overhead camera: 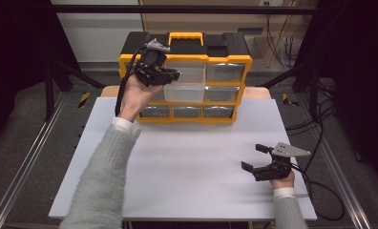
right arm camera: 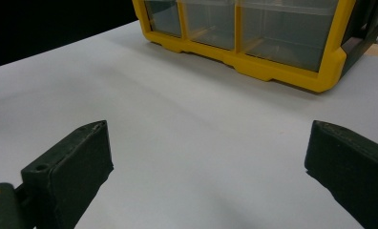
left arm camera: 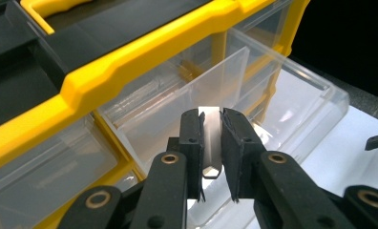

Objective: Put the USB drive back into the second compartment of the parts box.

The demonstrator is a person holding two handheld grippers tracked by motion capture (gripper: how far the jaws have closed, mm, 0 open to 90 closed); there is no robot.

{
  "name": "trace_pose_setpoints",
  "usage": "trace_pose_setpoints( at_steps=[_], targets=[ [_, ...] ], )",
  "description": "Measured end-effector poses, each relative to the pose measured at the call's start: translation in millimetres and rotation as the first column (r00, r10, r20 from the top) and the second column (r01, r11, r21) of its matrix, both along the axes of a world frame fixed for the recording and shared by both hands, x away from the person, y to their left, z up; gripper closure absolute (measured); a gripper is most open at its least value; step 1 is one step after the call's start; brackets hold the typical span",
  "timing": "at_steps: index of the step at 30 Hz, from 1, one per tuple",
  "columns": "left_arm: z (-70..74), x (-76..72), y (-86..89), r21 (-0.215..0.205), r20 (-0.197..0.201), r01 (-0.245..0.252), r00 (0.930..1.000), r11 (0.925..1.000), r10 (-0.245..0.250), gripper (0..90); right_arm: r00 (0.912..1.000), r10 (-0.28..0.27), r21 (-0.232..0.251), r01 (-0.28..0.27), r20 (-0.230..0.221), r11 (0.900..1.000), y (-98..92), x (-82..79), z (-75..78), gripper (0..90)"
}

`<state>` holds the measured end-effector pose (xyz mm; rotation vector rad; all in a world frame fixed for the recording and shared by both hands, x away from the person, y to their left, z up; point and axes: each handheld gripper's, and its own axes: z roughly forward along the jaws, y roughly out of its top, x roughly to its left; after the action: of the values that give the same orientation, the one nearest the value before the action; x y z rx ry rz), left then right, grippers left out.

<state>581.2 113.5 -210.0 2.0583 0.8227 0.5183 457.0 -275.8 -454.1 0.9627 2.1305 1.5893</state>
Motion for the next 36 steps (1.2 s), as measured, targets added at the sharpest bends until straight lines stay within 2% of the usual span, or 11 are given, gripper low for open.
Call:
trace_pose_setpoints(
  at_steps=[2,6,9,10,11,13,21,29,32,33,36],
  targets=[
    [-1.8,-0.4,1.4,-0.012,0.006,-0.002,1.0000,0.9999,0.002,78.1,1.0000,0.001,0.000,-0.001,-0.001,1.000,0.2,-0.1,0.0,2.4],
    [0.5,-5.6,9.4,-0.069,0.020,0.005,0.9998,0.9976,-0.004,66.0,1.0000,-0.001,-0.003,0.001,0.000,1.000,0.2,0.2,-0.3,2.4],
    [1.4,-13.3,17.4,-0.106,0.046,0.000,0.9989,0.9943,0.005,50.0,1.0000,-0.001,-0.003,0.001,-0.001,1.000,0.3,0.3,-0.4,2.4],
    [1.3,-15.3,19.6,-0.112,0.053,-0.002,0.9985,0.9937,0.008,50.0,1.0000,-0.001,-0.003,0.001,-0.001,1.000,0.3,0.3,-0.4,2.4],
    [1.4,-19.1,23.3,-0.120,0.072,-0.011,0.9972,0.9927,0.019,41.6,1.0000,0.000,-0.004,0.000,-0.001,1.000,0.6,0.3,-0.5,2.5],
    [1.8,-25.0,29.6,-0.138,0.097,-0.014,0.9949,0.9904,0.028,37.4,1.0000,0.000,-0.004,0.000,-0.001,1.000,0.6,0.4,-0.6,2.4],
    [-5.6,-48.4,54.4,-0.222,0.142,-0.006,0.9891,0.9751,0.038,4.9,1.0000,-0.001,-0.006,0.001,-0.003,1.000,0.9,0.3,-0.8,2.4],
    [-30.4,-65.8,80.7,-0.248,0.169,-0.011,0.9841,0.9687,0.054,0.5,1.0000,-0.001,-0.008,0.001,-0.002,1.000,1.4,0.8,-1.4,2.4],
    [-50.3,-74.7,95.2,-0.280,0.162,-0.009,0.9851,0.9600,0.056,0.5,1.0000,-0.001,-0.007,0.001,-0.001,1.000,1.5,0.8,-1.4,2.4],
    [-50.3,-74.7,95.2,-0.280,0.162,-0.009,0.9851,0.9600,0.056,0.5,1.0000,-0.001,-0.007,0.001,-0.001,1.000,1.5,0.8,-1.4,2.4],
    [-69.2,-81.8,105.7,-0.286,0.155,-0.015,0.9860,0.9581,0.061,0.5,1.0000,-0.003,-0.005,0.003,0.000,1.000,1.6,0.7,-1.3,2.4]
  ],
)
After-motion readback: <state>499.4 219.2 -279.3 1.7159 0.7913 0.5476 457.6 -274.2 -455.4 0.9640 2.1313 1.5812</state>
